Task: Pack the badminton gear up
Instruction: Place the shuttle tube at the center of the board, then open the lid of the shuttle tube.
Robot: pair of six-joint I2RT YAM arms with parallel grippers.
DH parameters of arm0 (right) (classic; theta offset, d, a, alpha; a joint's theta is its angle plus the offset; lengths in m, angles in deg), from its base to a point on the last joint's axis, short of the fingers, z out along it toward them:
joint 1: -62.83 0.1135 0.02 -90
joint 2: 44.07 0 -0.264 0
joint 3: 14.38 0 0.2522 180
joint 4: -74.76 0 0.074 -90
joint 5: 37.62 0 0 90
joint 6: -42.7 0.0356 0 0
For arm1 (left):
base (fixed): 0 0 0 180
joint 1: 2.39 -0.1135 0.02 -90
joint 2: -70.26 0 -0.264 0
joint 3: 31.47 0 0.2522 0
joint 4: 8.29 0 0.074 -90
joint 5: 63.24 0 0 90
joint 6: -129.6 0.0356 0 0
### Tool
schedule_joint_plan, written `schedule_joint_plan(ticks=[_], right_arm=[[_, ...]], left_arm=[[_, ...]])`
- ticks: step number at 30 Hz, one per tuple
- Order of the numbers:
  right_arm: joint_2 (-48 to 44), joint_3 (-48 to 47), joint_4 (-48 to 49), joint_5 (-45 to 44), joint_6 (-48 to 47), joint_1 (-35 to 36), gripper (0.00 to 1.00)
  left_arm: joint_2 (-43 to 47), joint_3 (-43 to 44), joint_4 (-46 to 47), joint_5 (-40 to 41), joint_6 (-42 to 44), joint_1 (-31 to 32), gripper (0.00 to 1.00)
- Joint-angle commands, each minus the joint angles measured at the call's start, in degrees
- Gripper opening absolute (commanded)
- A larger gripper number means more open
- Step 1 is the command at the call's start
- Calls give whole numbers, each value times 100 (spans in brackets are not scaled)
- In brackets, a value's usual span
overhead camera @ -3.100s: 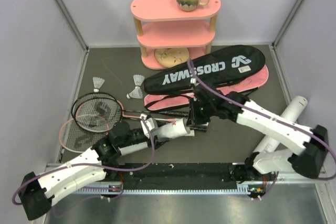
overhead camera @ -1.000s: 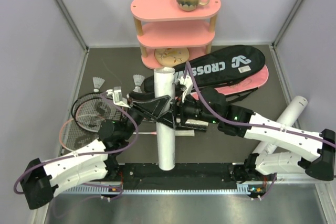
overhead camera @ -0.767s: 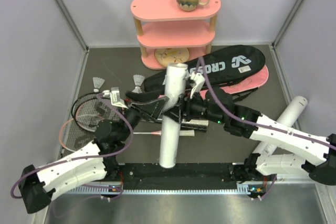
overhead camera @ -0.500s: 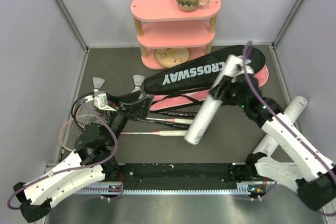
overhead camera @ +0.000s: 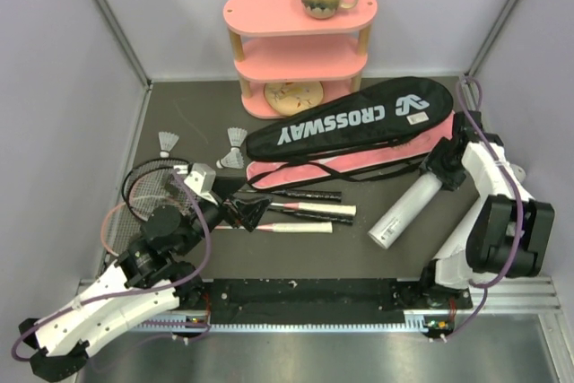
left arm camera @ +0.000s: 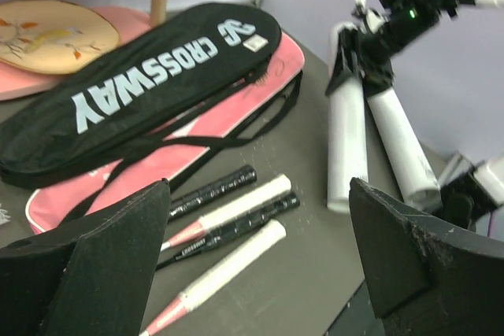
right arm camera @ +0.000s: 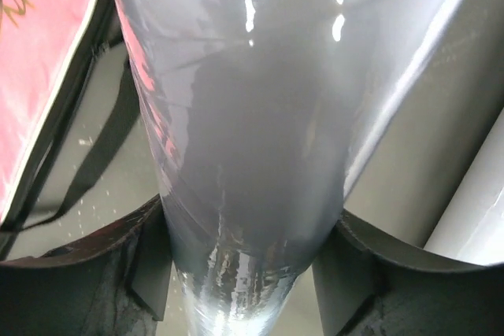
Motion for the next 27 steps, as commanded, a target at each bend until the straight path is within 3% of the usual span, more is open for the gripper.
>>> schedule_joint_plan(ticks=[1, 8, 15, 19, 25, 27], right_arm=[[377, -590, 181, -511, -286, -59, 65], [712, -695, 146, -740, -435, -147, 98], [-148, -933, -161, -2171, -419, -558, 99], [-141, -810, -74, -2234, -488, -1559, 99], [613, -819, 268, -2050, -866, -2212, 99], [852, -897, 471, -1568, -989, -2353, 97]], left_arm=[[33, 358, -382, -705, 187, -2, 98], [419, 209, -461, -636, 186, 7, 99], [806, 183, -602, -390, 380, -2, 99], [833, 174, -593, -354, 538, -2, 99], [815, 122, -558, -363, 556, -2, 99], [798, 86, -523, -407, 530, -2, 99]])
